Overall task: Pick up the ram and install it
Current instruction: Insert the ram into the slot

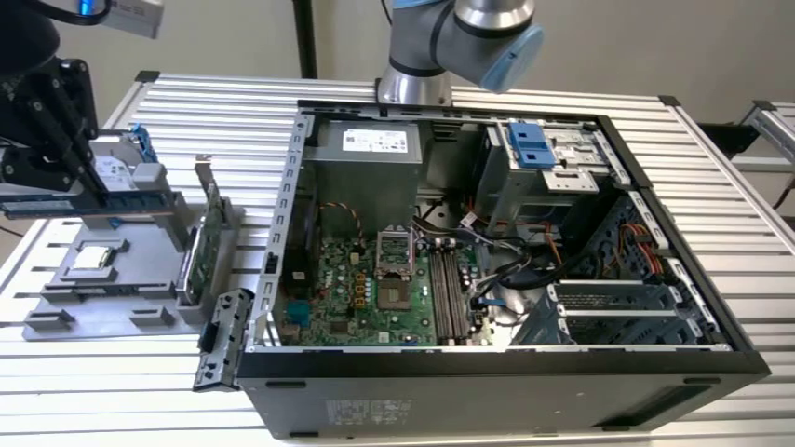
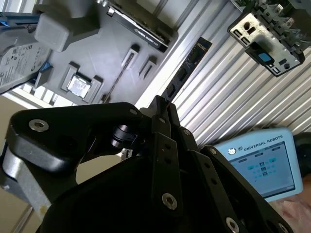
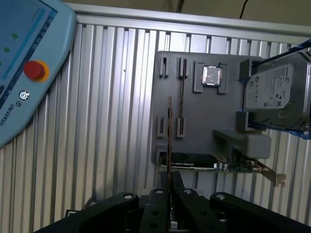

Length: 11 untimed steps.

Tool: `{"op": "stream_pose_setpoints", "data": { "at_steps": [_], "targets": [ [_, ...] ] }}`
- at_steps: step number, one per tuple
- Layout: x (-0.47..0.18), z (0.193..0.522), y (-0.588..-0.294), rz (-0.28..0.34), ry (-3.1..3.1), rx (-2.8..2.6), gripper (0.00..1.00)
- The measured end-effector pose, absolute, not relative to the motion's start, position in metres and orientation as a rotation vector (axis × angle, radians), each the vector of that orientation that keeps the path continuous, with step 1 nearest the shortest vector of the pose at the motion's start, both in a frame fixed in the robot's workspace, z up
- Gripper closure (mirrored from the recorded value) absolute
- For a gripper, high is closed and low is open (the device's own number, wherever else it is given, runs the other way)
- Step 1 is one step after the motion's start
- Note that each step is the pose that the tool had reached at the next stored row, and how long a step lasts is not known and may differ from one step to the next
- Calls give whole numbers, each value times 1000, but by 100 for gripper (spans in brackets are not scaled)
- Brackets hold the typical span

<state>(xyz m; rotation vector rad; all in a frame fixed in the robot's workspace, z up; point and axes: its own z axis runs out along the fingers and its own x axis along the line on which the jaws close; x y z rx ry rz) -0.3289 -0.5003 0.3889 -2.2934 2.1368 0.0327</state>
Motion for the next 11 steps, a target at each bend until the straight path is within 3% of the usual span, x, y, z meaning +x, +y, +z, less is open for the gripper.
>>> {"op": "stream_pose_setpoints", "data": {
  "at_steps": [11],
  "targets": [
    [-324,389,-500,33,2137,-2293,100]
  ]
}}
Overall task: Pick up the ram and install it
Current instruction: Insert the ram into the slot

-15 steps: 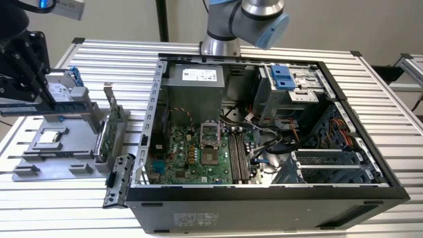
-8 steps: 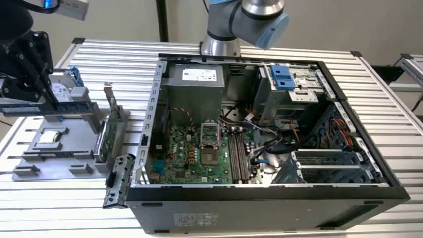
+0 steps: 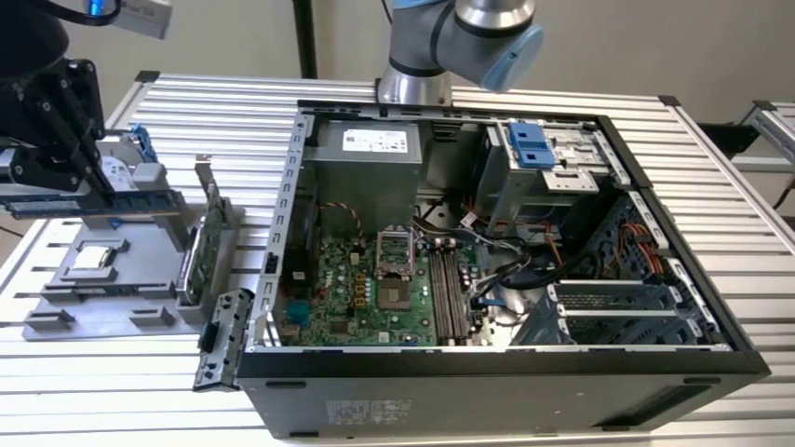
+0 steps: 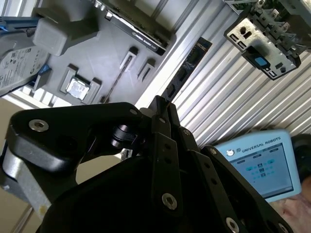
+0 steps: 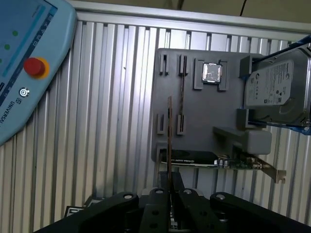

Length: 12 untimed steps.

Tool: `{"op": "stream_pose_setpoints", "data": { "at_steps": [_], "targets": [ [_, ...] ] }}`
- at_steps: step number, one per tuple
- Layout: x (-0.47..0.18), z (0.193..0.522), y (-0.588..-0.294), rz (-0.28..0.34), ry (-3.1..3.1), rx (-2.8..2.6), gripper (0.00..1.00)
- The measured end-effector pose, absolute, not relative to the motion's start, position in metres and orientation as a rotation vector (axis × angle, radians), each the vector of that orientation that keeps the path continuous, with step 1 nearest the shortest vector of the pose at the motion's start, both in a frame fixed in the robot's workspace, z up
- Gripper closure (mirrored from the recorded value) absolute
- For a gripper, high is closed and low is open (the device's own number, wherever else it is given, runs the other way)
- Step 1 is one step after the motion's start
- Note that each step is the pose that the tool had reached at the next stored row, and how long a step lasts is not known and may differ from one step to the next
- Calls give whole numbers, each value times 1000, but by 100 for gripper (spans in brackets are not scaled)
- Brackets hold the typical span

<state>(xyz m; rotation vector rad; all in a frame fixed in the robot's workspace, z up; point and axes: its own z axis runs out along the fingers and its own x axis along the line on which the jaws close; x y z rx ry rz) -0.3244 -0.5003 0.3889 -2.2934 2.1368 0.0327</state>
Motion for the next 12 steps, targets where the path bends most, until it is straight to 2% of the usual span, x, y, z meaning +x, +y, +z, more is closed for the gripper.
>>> {"op": "stream_pose_setpoints", "data": {
  "at_steps": [12],
  "targets": [
    [-316,389,-500,33,2137,-2293,100]
  ]
}}
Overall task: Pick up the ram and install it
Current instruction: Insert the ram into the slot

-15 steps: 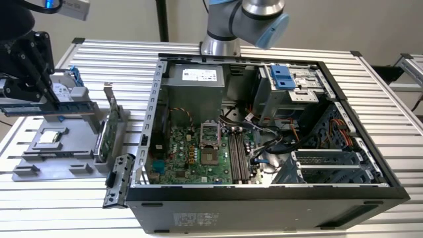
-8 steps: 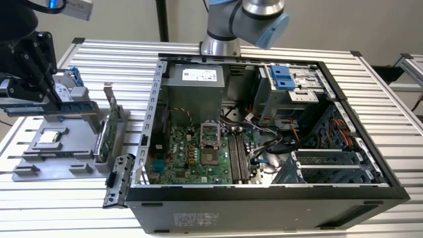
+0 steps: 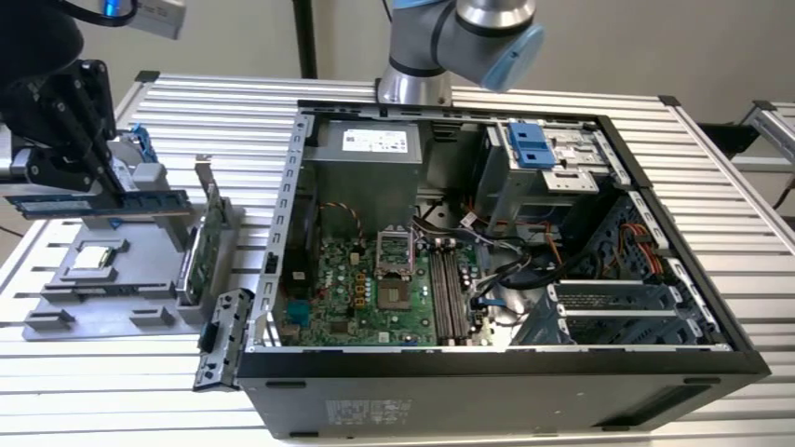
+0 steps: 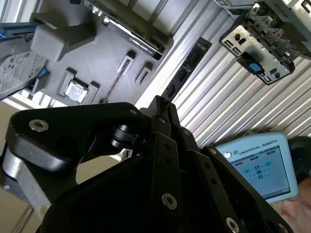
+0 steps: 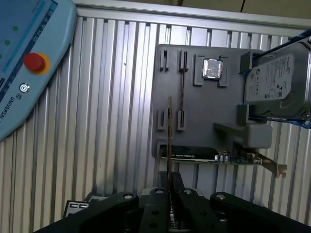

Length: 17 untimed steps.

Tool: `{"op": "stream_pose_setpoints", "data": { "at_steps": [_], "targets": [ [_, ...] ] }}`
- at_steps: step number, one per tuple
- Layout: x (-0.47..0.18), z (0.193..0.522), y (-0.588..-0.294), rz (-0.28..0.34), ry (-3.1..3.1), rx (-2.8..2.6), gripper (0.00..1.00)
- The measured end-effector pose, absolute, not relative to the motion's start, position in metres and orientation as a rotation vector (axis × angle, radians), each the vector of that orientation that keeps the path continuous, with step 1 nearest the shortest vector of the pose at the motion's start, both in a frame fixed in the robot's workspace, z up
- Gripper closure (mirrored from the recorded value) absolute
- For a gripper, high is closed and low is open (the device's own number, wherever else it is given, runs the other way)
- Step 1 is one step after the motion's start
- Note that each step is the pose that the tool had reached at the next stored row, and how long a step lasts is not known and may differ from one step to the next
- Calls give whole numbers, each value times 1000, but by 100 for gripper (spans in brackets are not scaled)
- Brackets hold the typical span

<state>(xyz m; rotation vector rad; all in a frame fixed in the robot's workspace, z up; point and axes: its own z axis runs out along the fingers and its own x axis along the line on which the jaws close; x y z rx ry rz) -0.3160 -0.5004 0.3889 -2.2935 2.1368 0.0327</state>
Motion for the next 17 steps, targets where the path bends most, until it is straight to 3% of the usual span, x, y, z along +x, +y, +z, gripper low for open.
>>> {"op": "stream_pose_setpoints", "data": {
  "at_steps": [17],
  "targets": [
    [-304,389,-500,33,2141,-2289,100]
  ]
}}
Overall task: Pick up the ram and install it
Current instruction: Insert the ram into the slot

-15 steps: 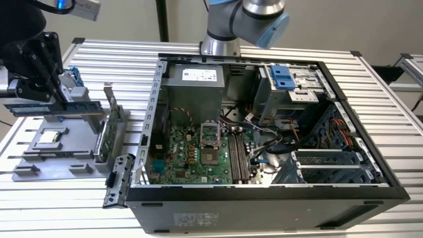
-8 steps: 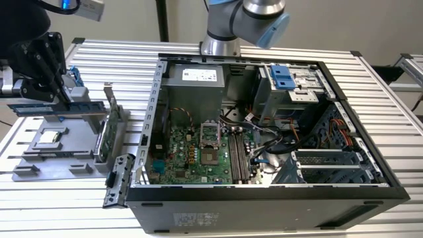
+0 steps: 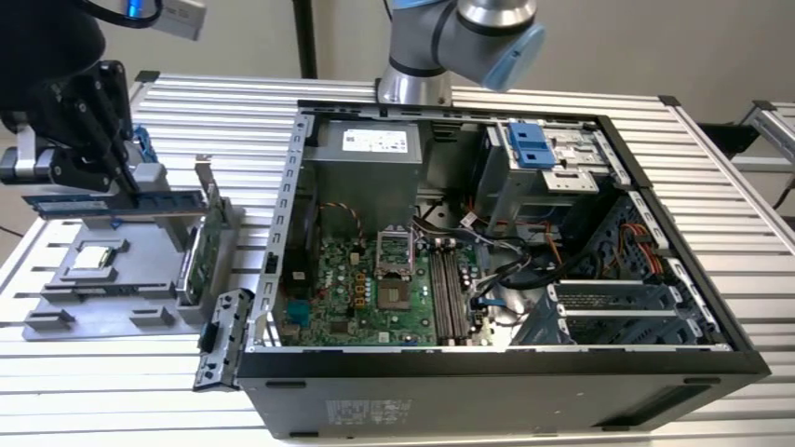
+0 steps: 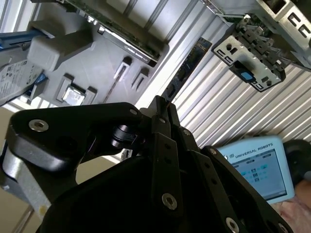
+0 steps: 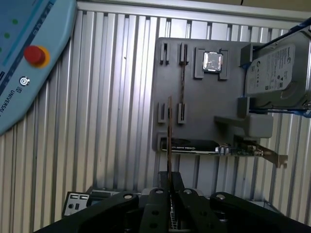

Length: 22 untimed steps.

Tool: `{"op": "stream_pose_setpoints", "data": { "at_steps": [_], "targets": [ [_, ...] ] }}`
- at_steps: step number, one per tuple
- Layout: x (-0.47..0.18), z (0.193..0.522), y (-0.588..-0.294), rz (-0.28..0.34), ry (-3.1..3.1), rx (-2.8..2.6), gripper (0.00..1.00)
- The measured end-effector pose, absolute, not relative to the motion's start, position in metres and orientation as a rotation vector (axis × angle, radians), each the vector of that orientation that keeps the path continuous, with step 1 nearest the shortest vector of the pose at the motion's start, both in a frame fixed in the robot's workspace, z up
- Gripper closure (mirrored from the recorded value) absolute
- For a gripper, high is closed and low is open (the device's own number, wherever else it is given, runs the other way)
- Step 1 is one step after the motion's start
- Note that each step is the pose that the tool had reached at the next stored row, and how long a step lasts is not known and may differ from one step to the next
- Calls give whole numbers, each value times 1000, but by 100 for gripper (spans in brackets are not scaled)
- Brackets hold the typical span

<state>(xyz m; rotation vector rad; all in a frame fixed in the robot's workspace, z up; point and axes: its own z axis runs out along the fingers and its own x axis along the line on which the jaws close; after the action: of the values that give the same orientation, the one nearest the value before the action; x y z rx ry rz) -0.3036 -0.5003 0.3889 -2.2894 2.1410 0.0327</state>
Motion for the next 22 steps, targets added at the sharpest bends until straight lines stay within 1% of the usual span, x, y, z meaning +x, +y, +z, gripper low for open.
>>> {"op": "stream_pose_setpoints", "data": {
  "at_steps": [22],
  "targets": [
    [-281,389,-500,33,2141,-2290,100]
  ]
}}
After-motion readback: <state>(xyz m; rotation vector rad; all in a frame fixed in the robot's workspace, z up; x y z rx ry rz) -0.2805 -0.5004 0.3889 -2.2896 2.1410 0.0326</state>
